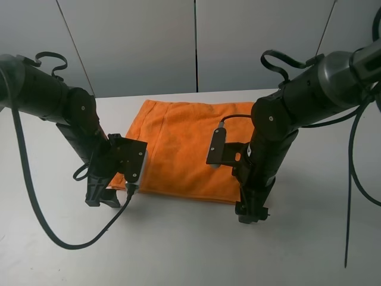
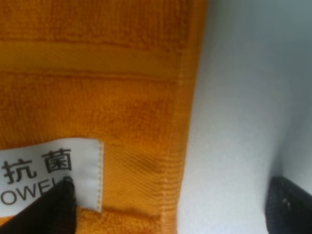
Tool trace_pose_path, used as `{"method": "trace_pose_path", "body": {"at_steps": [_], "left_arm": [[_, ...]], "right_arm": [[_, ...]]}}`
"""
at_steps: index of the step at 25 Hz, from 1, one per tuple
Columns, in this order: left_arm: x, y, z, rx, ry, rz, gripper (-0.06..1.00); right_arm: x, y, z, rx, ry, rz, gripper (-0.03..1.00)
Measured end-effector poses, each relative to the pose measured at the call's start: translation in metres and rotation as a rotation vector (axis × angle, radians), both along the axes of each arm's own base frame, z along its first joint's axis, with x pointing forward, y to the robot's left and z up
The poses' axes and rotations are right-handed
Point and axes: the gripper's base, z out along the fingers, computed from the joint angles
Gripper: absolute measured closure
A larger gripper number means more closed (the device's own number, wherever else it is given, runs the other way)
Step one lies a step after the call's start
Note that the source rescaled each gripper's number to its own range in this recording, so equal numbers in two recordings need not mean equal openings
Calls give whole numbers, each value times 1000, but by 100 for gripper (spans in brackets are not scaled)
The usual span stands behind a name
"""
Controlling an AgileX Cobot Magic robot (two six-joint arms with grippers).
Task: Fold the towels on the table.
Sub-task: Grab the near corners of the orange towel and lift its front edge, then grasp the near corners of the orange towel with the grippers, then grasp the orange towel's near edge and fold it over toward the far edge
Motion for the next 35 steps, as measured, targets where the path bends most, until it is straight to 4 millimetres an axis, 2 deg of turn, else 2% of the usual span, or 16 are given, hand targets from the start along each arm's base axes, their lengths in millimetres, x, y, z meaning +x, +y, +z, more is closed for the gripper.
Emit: {"method": "trace_pose_path", "body": {"at_steps": [3,6,9,12,13,14,16,23,28,31,35], "left_arm": [[0,0,0,0,0,0,-6],[1,0,0,-6,-8,23,0],[3,-1,0,-23,-28,79,29],[6,-2,1,-36,-55,99,75],[7,-3,1,-38,-63,99,87],[7,-2,1,-37,-63,98,94],[7,-2,1,-37,-63,100,94],[5,-2,1,-32,-38,140,94],[-1,0,4,-11,16,155,94],[-5,1,13,-16,27,199,94],[-5,1,38,-61,-24,283,94]], "right_arm": [[0,0,0,1,-1,0,1],[1,1,0,6,-9,0,22],[2,1,0,11,-17,0,48],[3,2,0,17,-24,-1,72],[3,2,0,17,-29,3,79],[3,2,-1,15,-30,7,86],[4,2,-1,11,-32,13,96],[2,1,1,1,-20,15,96],[-5,-4,10,-32,29,16,96],[-7,-6,22,-34,31,19,96],[-8,-10,35,-50,0,52,96]]}}
